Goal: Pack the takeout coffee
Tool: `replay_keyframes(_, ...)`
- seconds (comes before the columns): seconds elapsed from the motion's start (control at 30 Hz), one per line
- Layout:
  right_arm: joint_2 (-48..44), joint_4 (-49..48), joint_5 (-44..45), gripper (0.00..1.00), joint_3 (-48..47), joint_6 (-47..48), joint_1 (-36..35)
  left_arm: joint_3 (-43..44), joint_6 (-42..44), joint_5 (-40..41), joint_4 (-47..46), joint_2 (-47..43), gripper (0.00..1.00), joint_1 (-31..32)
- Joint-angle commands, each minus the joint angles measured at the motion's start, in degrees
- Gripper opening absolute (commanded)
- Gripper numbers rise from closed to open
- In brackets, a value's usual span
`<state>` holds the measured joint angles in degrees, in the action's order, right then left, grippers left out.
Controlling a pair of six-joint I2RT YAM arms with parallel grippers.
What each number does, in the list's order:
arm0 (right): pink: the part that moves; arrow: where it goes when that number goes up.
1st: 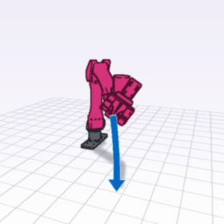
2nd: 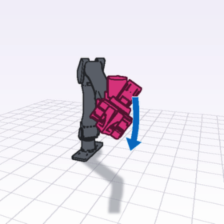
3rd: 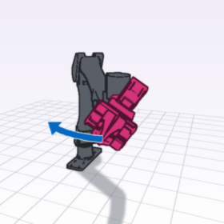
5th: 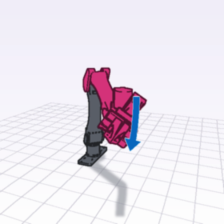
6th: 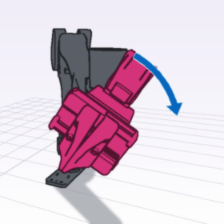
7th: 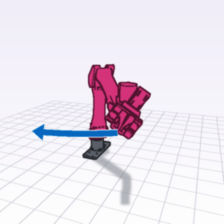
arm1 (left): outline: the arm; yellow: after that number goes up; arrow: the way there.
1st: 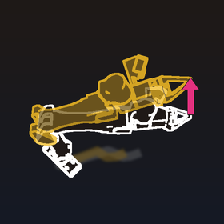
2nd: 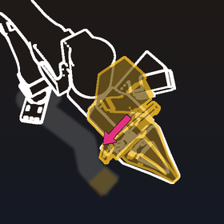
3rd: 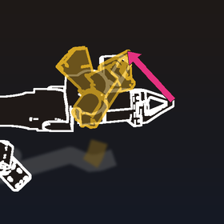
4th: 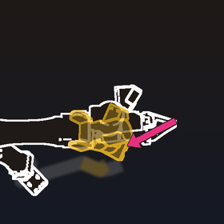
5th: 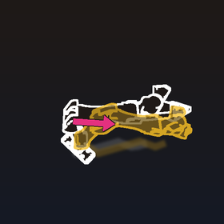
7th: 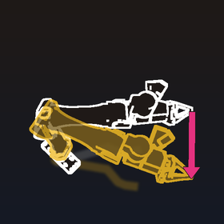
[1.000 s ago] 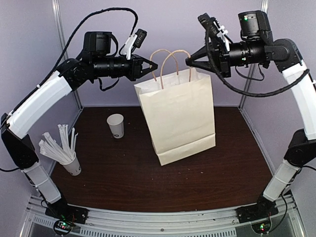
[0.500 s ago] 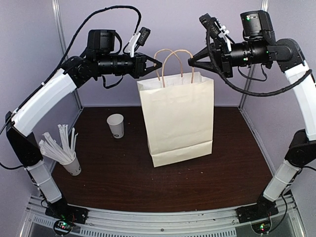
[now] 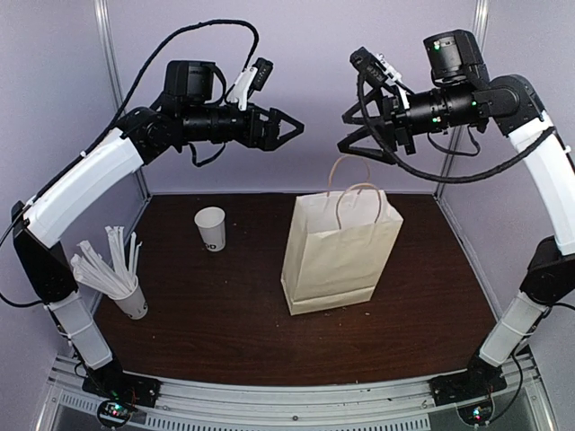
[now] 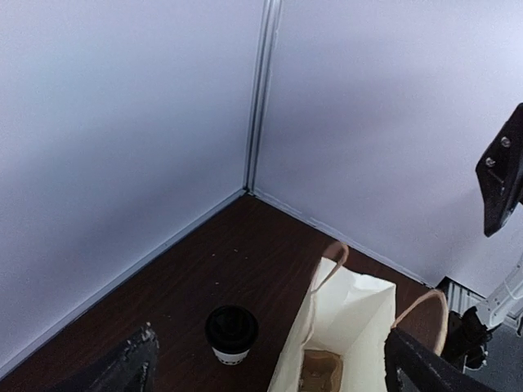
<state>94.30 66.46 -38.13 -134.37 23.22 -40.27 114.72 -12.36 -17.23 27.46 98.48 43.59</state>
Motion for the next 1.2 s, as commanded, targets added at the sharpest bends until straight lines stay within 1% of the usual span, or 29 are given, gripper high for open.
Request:
replay_keyframes(0.0, -2.41, 0.72, 6.41, 0.9, 0.54, 1.08, 0.03, -0.03, 1.48, 7.37, -2.18, 0.04, 0.98, -0.05)
replay_keyframes(0.1, -3.65, 1.33, 7.2, 0.91, 1.28, 2.03, 1.22, -0.94, 1.83, 6.4, -2.33, -0.49, 0.98, 0.0)
replay_keyframes(0.23, -5.74, 3.47, 7.53, 0.91, 4.37, 4.41, 2.37, -2.91, 3.07, 1.99, -2.48, -0.77, 0.96, -0.05)
replay_keyframes(0.37, -8.67, 5.17, 8.52, 0.9, 12.17, 7.93, 4.35, -2.38, 2.49, -3.75, -0.38, 2.05, 0.89, 0.07)
replay_keyframes(0.47, -10.27, 6.03, 9.08, 0.88, 18.83, 11.11, 6.07, -2.39, 1.45, -4.76, -1.19, 4.98, 0.84, 0.78)
replay_keyframes(0.53, -10.69, 5.43, 12.58, 0.85, 22.78, 12.01, 6.21, -2.35, 0.78, -4.52, -2.56, 7.27, 0.82, 1.35)
replay_keyframes(0.63, -11.11, 3.52, 17.49, 0.76, 27.21, 12.33, 6.39, 0.42, -0.94, -4.73, -3.57, 11.88, 0.78, 1.82)
replay_keyframes(0.7, -11.24, 2.02, 18.94, 0.72, 29.92, 11.91, 6.52, 2.21, -2.45, -2.69, -3.78, 14.59, 0.78, 2.08)
replay_keyframes(0.77, -11.12, 1.51, 18.81, 0.67, 30.91, 11.85, 6.52, 3.07, -3.63, -3.1, -5.19, 16.5, 0.75, 2.11)
replay_keyframes(0.8, -10.96, 1.61, 18.56, 0.6, 31.07, 11.78, 6.48, 3.81, -3.96, -3.93, -5.75, 17.49, 0.71, 2.11)
replay_keyframes(0.83, -10.88, 1.64, 18.2, 0.5, 31.03, 11.57, 6.52, 4.71, -4.53, -4.71, -5.91, 18.37, 0.65, 2.11)
replay_keyframes(0.87, -10.81, 1.73, 17.87, 0.38, 30.93, 11.28, 6.52, 5.64, -4.74, -5.3, -5.78, 19.16, 0.57, 2.11)
replay_keyframes(0.93, -11.08, 1.63, 16.92, 0.11, 30.67, 10.7, 6.52, 6.62, -5.01, -6.06, -6.15, 20.03, 0.38, 2.11)
replay_keyframes(0.97, -11.38, 1.48, 16.48, 0.02, 30.46, 10.43, 6.48, 6.58, -5.2, -6.3, -6.77, 20.04, 0.28, 2.1)
replay_keyframes(1.0, -11.67, 1.4, 15.85, 0.0, 30.0, 10.17, 6.52, 6.57, -5.26, -6.68, -7.52, 19.91, 0.17, 2.11)
replay_keyframes(1.03, -11.95, 1.46, 14.81, 0.0, 29.32, 9.91, 6.56, 6.57, -5.42, -7.16, -8.06, 19.44, 0.08, 2.11)
replay_keyframes(1.07, -12.21, 1.44, 13.75, 0.0, 28.36, 9.51, 6.53, 6.58, -5.59, -7.61, -8.76, 18.83, 0.01, 2.09)
replay_keyframes(1.17, -12.79, 1.51, 10.31, 0.0, 24.62, 8.19, 6.52, 6.81, -5.77, -7.91, -9.18, 16.57, 0.0, 2.43)
